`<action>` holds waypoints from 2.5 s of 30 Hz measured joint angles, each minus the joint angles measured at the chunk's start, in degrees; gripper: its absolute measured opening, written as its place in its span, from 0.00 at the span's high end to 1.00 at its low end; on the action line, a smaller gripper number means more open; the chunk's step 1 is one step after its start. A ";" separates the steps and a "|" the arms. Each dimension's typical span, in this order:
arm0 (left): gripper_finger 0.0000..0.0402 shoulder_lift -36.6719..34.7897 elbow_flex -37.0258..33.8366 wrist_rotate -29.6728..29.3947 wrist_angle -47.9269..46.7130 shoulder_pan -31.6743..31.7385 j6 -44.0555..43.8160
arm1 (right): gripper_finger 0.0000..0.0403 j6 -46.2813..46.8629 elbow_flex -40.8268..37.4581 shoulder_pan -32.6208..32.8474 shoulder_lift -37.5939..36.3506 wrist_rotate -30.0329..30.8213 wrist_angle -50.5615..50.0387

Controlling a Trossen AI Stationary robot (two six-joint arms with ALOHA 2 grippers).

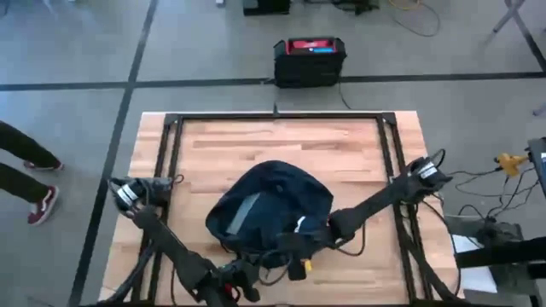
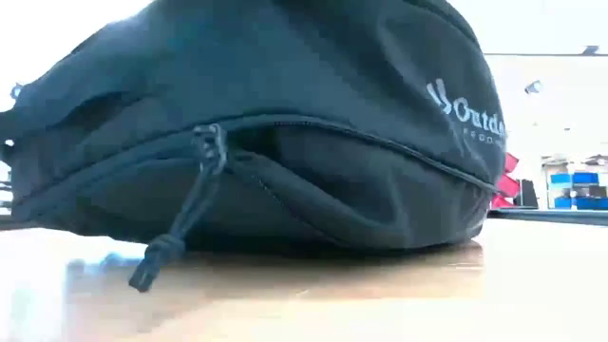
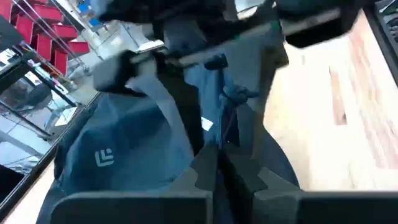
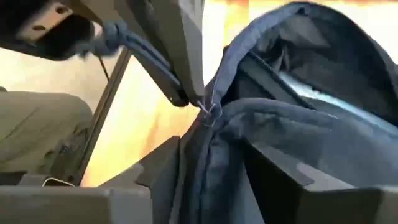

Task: Unpack backpack
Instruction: Close the black backpack

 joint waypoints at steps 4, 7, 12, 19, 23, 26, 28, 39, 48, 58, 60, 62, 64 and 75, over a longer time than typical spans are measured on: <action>1.00 -0.06 0.00 -0.09 0.06 0.53 -0.13 | 0.77 -0.03 -0.01 1.42 0.21 3.45 -1.10; 1.00 -0.21 0.00 -0.11 -0.40 0.73 -0.17 | 0.93 -1.78 -0.01 3.08 -0.21 5.92 -1.72; 1.00 -2.48 0.00 2.50 -0.60 0.52 -0.22 | 0.99 -2.06 0.01 5.82 -2.21 9.24 -5.08; 1.00 -6.60 -0.02 3.87 -9.24 -0.81 -4.24 | 1.00 2.05 0.06 10.26 -5.18 14.15 -18.07; 1.00 -7.34 -0.07 4.30 -18.27 -1.80 -11.58 | 1.00 6.45 -0.16 13.34 -8.11 19.54 -29.60; 1.00 -7.36 -0.09 5.89 -24.47 -2.85 -18.28 | 1.00 11.48 -0.91 15.41 -11.15 22.70 -38.84; 1.00 -7.36 -0.43 6.55 -27.80 -3.58 -23.38 | 1.00 14.88 -1.80 16.55 -13.71 24.25 -43.74; 1.00 -7.26 -7.26 0.76 1.08 -3.31 -5.43 | 0.99 14.71 -8.67 16.24 -21.73 25.03 -41.20; 0.96 -7.20 -17.91 17.01 44.75 3.53 37.91 | 0.89 14.56 -9.57 14.12 -19.71 25.17 -40.62; 0.67 -4.65 -17.63 17.90 44.25 8.80 65.36 | 0.78 17.43 -9.74 13.93 -17.19 25.11 -39.16; 0.62 -3.83 -17.62 17.92 44.16 9.56 70.55 | 0.77 17.48 -9.74 13.87 -16.81 25.15 -38.85; 0.58 -3.08 -17.58 18.01 44.80 10.44 73.19 | 0.76 17.50 -9.74 13.86 -16.45 25.08 -38.54; 0.56 -2.55 -17.00 19.22 44.81 11.16 73.38 | 0.75 17.50 -9.76 13.84 -16.29 25.04 -38.02; 0.61 -1.48 -11.99 24.55 44.05 12.03 73.57 | 0.74 19.01 -9.78 13.82 -16.29 24.98 -37.77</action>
